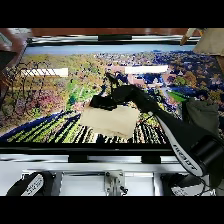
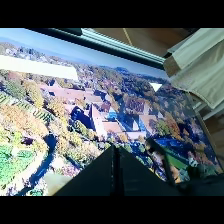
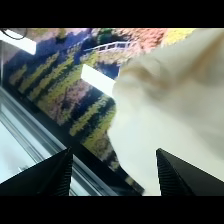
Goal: Fold the shirts.
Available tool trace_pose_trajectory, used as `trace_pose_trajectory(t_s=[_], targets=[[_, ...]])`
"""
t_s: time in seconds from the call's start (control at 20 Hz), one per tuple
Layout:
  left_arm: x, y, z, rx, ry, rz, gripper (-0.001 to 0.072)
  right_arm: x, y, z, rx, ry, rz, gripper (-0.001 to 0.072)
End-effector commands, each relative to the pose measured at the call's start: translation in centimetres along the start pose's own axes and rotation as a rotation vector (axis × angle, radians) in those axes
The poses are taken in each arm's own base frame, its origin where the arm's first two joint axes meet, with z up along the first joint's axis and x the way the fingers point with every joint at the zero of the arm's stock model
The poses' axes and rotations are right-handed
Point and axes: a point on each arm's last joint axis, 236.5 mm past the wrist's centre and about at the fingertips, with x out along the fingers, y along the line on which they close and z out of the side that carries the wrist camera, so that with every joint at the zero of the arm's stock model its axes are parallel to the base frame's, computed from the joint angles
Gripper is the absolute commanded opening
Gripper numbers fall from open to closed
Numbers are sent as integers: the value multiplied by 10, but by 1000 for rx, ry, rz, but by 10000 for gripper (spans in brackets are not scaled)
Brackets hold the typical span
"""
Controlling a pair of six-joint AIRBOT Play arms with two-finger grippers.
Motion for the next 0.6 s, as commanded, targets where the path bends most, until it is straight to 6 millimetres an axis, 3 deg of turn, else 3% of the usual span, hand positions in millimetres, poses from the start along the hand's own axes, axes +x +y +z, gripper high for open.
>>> trace_pose_trajectory(t_s=[0.0,0.1,0.2,0.25,0.35,0.45,0.55], targets=[[-2,1,-3,-2,11,-1,29,-70,-52,-4,-43,81,-172,619],[-2,0,-3,-2,12,-1,29,-124,-109,-15,9,150,-342,619],[-2,0,-3,-1,12,-2,29,-154,-160,-49,126,245,-433,620],[-2,0,-3,-1,12,-2,30,-153,-173,-67,206,273,-411,631],[-2,0,-3,-1,12,-1,30,-125,-175,-87,331,251,-275,672],[-2,1,-3,-2,12,-1,30,-94,-169,-88,381,164,-159,672],[-2,1,-3,-2,12,-1,29,-80,-175,-87,399,107,-147,672]])
